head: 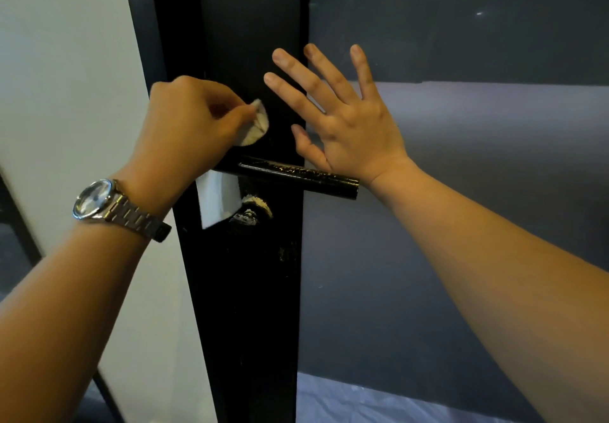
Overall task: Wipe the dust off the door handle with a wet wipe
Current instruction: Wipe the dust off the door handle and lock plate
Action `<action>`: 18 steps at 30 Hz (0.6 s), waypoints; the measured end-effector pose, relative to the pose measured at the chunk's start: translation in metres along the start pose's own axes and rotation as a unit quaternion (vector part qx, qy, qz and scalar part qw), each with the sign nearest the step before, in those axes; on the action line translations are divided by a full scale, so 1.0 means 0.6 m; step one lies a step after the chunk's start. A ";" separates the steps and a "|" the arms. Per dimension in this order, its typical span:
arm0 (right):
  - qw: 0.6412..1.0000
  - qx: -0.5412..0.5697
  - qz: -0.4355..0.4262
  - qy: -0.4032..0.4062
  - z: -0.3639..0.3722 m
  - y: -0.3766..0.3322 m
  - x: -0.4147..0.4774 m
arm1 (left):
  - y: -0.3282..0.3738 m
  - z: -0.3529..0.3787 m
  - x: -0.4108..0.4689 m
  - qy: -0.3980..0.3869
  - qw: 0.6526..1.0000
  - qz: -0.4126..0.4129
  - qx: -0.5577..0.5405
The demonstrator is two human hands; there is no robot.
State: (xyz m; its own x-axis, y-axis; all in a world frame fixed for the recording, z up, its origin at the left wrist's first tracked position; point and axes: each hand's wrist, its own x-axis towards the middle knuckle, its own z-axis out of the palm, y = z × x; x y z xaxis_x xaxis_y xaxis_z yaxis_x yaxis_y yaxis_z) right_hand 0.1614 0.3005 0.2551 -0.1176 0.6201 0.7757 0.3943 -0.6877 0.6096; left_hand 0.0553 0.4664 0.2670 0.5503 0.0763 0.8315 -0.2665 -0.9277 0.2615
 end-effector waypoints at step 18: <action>1.000 -0.007 -0.002 -0.006 -0.001 -0.001 0.000 | 0.014 0.035 -0.061 0.040 0.947 -0.235 -0.214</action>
State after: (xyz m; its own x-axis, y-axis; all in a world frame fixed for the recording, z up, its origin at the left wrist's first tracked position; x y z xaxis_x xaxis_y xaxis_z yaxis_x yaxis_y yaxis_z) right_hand 0.1609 0.3006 0.2549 -0.1080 0.6272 0.7713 0.3802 -0.6908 0.6150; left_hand 0.0495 0.4478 0.2284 0.6301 0.4883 0.6038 -0.3121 -0.5527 0.7727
